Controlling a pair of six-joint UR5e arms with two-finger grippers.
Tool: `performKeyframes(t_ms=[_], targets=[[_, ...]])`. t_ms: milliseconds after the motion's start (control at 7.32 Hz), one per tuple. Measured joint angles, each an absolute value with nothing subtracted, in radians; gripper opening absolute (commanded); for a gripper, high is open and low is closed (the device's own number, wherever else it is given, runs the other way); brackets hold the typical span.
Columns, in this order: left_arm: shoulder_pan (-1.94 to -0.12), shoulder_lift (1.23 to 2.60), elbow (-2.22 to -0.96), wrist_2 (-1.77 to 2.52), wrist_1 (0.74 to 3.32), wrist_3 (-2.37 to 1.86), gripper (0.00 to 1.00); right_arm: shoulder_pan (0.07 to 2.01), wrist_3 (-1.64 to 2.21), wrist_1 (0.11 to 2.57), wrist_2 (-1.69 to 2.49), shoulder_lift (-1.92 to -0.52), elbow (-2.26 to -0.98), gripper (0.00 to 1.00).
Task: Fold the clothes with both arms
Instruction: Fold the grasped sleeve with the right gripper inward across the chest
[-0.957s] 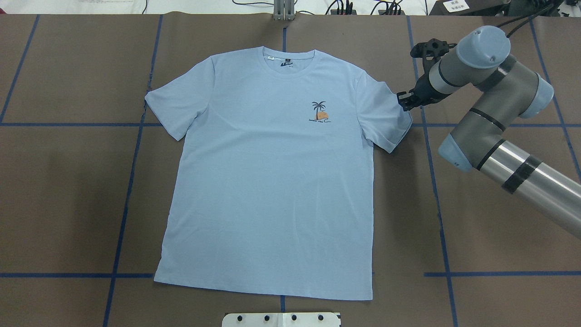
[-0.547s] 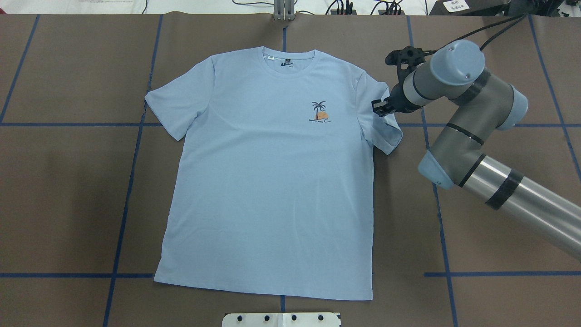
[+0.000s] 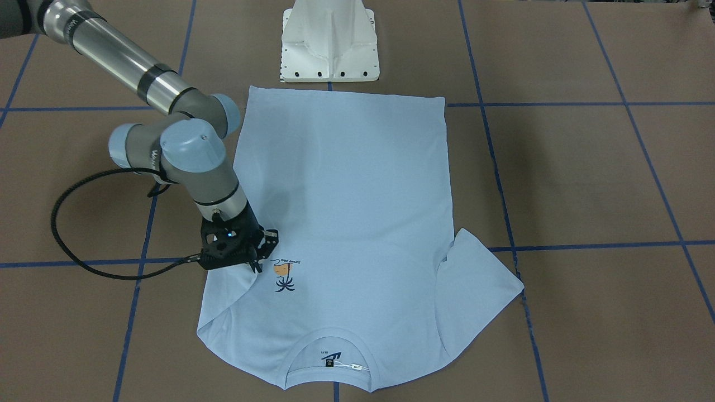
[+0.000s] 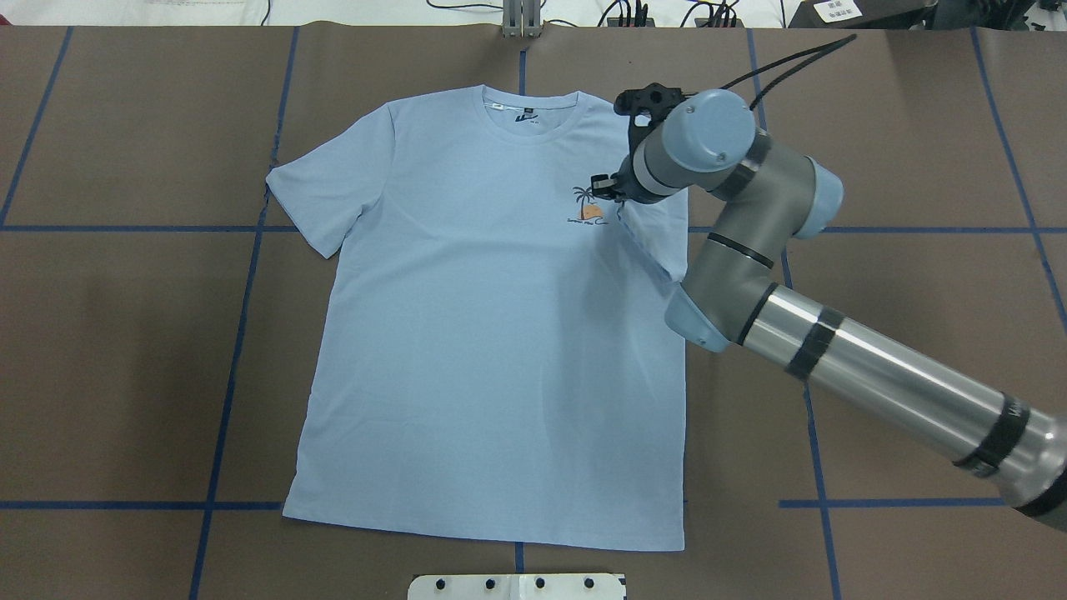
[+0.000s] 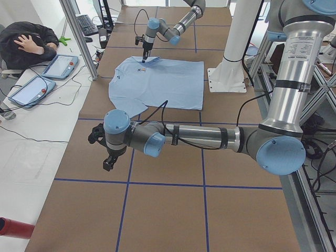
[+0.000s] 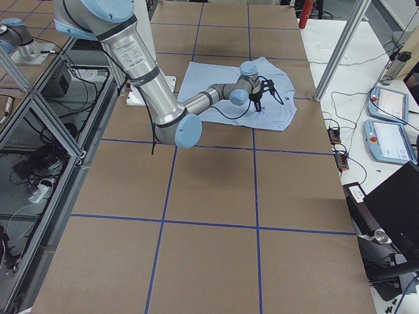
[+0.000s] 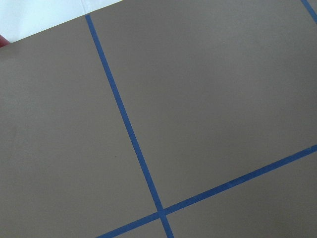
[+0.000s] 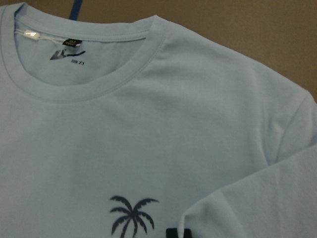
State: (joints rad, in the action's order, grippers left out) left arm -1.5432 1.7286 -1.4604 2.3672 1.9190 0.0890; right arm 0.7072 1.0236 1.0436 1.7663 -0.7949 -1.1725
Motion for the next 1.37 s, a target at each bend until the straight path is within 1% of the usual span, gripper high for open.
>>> performKeyframes(t_ms=[137,273,683,820,957,1366], targets=[[-1.543,1.730,-1.460,2.367,1.919,0.087,1.00,0.707,1.027,1.042,1.737,-0.727,-1.079,0.00],[-1.543,1.730,-1.460,2.367,1.919,0.085,1.00,0.707,1.029,1.041,1.724,-0.696,-1.040,0.00],[-1.543,1.730,-1.460,2.367,1.918,0.083,1.00,0.706,1.029,1.038,1.706,-0.642,-0.985,0.00],[-1.543,1.730,-1.461,2.368,1.919,0.083,1.00,0.706,1.030,1.037,1.699,-0.632,-0.970,0.61],[-1.543,1.730,-1.462,2.368,1.919,0.082,1.00,0.706,1.030,1.036,1.694,-0.625,-0.960,1.00],[-1.543,1.731,-1.463,2.368,1.918,0.080,1.00,0.706,1.030,1.036,1.691,-0.620,-0.955,1.00]])
